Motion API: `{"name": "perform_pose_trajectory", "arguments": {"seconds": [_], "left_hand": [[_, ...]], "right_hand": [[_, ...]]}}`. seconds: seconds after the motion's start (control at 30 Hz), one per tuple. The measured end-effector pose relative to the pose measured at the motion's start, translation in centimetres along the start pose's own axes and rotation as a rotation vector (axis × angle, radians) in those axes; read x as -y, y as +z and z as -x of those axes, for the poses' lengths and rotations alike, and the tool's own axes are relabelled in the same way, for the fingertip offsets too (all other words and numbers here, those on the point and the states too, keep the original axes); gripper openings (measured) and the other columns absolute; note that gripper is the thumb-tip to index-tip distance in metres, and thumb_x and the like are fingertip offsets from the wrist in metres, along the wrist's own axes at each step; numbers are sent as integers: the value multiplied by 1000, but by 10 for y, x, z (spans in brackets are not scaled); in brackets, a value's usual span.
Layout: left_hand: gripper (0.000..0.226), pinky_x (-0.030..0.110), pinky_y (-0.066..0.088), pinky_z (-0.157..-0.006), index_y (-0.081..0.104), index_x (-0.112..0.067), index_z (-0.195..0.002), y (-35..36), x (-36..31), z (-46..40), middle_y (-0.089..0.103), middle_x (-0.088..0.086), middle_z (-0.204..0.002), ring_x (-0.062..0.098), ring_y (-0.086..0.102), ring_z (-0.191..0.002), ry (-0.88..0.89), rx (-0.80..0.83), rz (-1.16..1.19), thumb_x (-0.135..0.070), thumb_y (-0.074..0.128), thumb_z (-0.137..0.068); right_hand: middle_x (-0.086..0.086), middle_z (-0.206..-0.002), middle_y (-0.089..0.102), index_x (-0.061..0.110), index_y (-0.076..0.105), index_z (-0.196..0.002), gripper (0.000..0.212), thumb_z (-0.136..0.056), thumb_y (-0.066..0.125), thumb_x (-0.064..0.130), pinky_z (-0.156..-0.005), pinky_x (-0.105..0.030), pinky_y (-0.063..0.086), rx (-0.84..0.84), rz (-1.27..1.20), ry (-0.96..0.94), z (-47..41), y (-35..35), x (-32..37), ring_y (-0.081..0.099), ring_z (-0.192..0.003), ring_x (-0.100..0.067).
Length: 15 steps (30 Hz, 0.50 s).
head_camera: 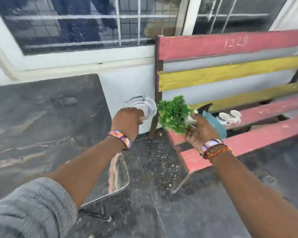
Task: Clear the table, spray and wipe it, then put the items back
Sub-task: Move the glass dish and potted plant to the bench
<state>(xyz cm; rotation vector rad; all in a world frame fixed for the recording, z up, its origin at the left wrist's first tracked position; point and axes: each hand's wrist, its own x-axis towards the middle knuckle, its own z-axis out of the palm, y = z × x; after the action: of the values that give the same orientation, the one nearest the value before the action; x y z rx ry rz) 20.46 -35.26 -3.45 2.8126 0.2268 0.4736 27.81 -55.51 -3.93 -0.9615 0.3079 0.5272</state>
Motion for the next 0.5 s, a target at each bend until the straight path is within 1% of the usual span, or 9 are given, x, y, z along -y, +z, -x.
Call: {"name": "perform_pose_trajectory", "arguments": {"seconds": [0.07,0.1,0.17,0.23,0.3,0.37,0.4,0.43,0.5], "left_hand": [[25,35,44,-86,67,-17,-105,21,-35,-8,69,11,-107,33,59,-104,70,42,15,-13,55,-84],[27,36,45,-87,67,-17,-107,29,-50,-10,69,13,-107,34,59,-105,98,52,21,-12,56,-83],[29,39,48,-86,69,-13,-106,45,-83,-17,70,19,-103,38,62,-100,175,48,53,-7,60,-79],[29,43,51,-80,72,-10,-100,60,-111,-27,72,23,-93,41,65,-91,245,79,79,0,64,-73],[25,43,52,-75,73,-8,-93,71,-134,-37,72,24,-86,41,66,-86,290,142,54,0,66,-71],[22,41,54,-65,74,-6,-84,86,-157,-56,71,22,-74,40,67,-74,364,195,21,-1,73,-63],[24,39,54,-60,74,-7,-81,95,-167,-67,71,20,-69,39,67,-69,399,206,15,0,76,-59],[24,37,53,-60,74,-9,-83,104,-175,-78,71,18,-71,37,67,-70,415,210,12,-1,75,-61],[24,36,50,-73,71,-15,-98,126,-194,-106,73,13,-88,34,65,-88,413,214,30,-6,64,-77]], "right_hand": [[-12,-73,67,9,56,-91,8,-88,55,16,-59,-30,58,-37,-82,-35,4,-40,21,64,-66,-22],[-11,-72,69,8,57,-92,8,-88,54,15,-59,-30,58,-55,-114,-46,5,-56,28,66,-65,-21],[-11,-69,71,8,57,-88,7,-88,53,13,-55,-32,58,-99,-159,-68,8,-91,43,68,-58,-20],[-13,-74,69,7,57,-88,9,-88,54,16,-54,-33,58,-163,-167,-76,6,-122,53,67,-54,-21],[-14,-69,69,7,57,-90,15,-87,54,21,-54,-31,58,-219,-170,-59,2,-146,59,66,-53,-22],[-15,-64,69,5,57,-92,20,-87,56,23,-53,-31,59,-266,-182,-40,-7,-169,66,67,-54,-24],[-16,-67,68,4,57,-93,21,-86,57,24,-52,-32,58,-296,-180,-29,-13,-179,71,66,-57,-26],[-17,-71,67,3,57,-93,22,-85,58,24,-51,-32,58,-324,-171,-21,-19,-189,77,64,-62,-27],[-15,-79,65,5,58,-92,22,-84,60,25,-51,-30,58,-369,-127,-15,-34,-207,95,60,-68,-24]]}}
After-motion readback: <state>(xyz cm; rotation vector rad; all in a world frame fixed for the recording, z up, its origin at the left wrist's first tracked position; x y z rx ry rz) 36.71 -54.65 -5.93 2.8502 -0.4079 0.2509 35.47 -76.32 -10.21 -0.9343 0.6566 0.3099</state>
